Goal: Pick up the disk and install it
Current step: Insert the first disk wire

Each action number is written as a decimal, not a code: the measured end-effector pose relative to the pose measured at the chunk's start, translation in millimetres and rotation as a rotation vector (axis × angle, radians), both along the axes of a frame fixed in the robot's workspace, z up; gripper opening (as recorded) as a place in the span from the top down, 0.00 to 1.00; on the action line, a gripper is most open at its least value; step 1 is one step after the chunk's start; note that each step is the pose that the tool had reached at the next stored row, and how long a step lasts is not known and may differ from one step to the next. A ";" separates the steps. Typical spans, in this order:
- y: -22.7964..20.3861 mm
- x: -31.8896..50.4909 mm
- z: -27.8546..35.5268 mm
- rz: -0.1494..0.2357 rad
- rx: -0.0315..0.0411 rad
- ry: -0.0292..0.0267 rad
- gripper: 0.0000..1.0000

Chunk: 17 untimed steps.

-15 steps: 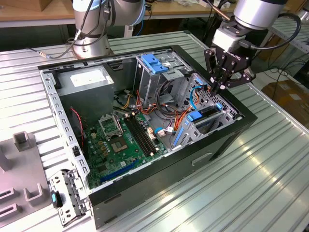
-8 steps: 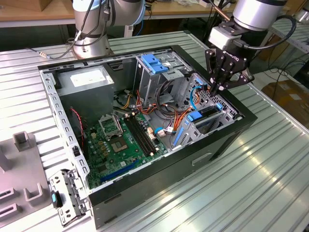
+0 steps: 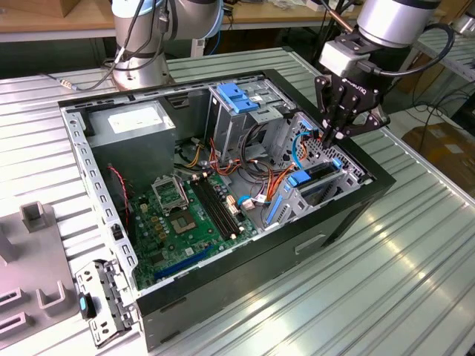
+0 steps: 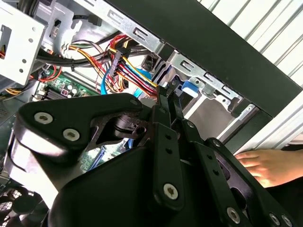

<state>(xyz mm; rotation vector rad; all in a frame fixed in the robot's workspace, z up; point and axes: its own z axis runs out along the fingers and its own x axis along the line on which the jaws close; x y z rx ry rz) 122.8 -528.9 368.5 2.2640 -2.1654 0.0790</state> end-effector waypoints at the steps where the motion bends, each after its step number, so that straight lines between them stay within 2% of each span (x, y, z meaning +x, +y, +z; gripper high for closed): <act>1: 0.0 -0.1 0.0 0.000 0.0000 0.0000 0.83; 10: 0.0 -0.9 0.0 0.000 0.0000 0.0000 0.83; 17: -4.0 -3.2 -3.3 -0.015 0.0003 0.0001 0.83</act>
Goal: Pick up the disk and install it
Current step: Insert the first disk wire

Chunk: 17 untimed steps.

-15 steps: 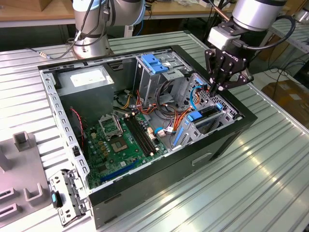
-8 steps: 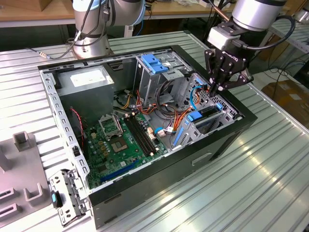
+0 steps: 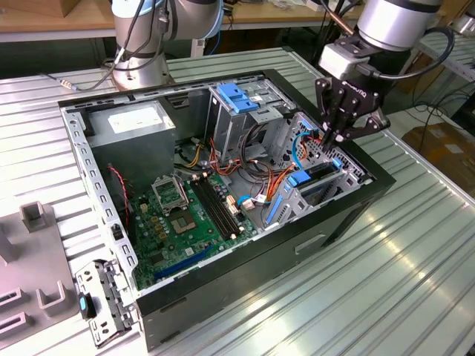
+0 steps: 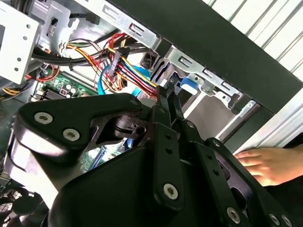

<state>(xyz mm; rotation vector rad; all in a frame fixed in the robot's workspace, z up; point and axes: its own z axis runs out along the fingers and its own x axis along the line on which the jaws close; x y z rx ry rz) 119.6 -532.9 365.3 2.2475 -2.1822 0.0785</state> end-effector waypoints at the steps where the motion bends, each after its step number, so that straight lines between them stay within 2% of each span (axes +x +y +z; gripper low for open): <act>1: -0.1 -1.7 -2.1 0.000 -0.0003 -0.0001 0.83; 5: -0.8 -6.8 -9.5 -0.004 -0.0002 -0.0001 0.83; 9: -2.5 -7.5 -14.8 -0.018 -0.0003 -0.0002 0.83; 14: -10.4 -9.9 -15.5 -0.020 -0.0003 -0.0001 0.83; 17: -11.4 -10.0 -15.5 -0.020 -0.0002 -0.0001 0.83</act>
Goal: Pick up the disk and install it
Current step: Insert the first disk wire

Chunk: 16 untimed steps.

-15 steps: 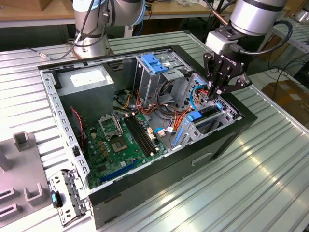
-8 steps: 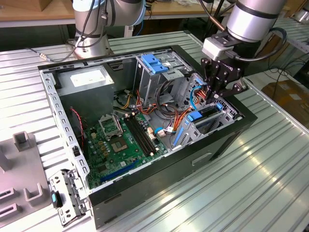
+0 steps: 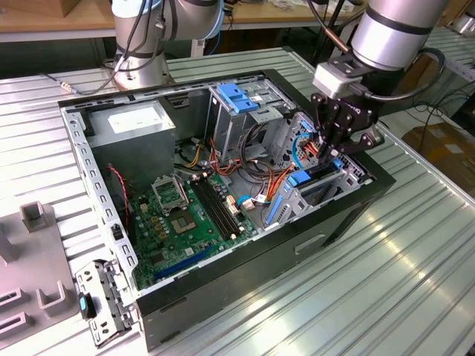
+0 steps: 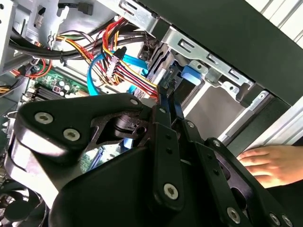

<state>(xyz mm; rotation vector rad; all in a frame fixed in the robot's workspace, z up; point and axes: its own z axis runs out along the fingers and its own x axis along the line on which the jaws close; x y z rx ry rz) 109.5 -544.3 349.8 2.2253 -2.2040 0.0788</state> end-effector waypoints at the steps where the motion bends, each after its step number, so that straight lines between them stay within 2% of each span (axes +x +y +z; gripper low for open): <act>1: -0.4 0.0 0.0 0.000 0.0000 0.0000 0.83; 5: -0.4 0.2 -0.2 -0.009 -0.0001 0.0000 0.83; 10: -1.2 0.5 -0.8 -0.045 0.0001 0.0000 0.83; 13: -1.4 0.5 -1.1 -0.047 -0.0003 0.0000 0.83; 16: -1.4 0.9 -4.2 -0.047 0.0004 -0.0016 0.83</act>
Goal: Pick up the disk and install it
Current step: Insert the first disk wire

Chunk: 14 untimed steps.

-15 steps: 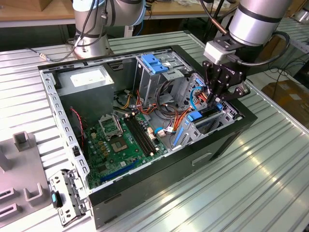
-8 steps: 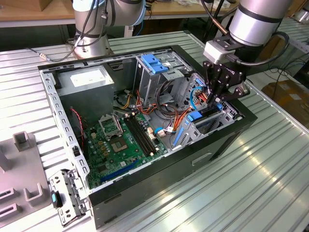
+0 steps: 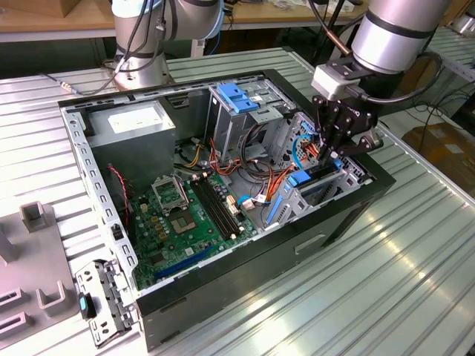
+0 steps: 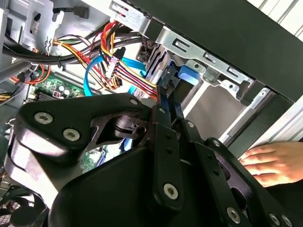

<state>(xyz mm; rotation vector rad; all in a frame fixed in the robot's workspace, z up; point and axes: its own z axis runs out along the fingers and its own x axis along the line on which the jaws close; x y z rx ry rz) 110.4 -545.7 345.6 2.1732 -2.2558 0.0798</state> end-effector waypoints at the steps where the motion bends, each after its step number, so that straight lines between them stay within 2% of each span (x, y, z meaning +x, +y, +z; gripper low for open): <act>1: 0.0 0.0 -1.2 0.000 0.0002 -0.0001 0.83; 2: -0.8 -0.1 -5.9 0.000 0.0061 -0.0005 0.83; 6: -1.7 -0.7 -8.4 0.000 0.0083 -0.0005 0.83; 8: -1.7 -0.7 -6.0 0.000 0.0078 -0.0005 0.82; 9: -1.7 -0.7 -2.9 0.000 0.0072 -0.0004 0.75; 11: -1.7 -0.7 3.4 0.000 0.0073 -0.0004 0.75; 14: -1.7 -0.7 3.5 0.000 0.0074 -0.0004 0.75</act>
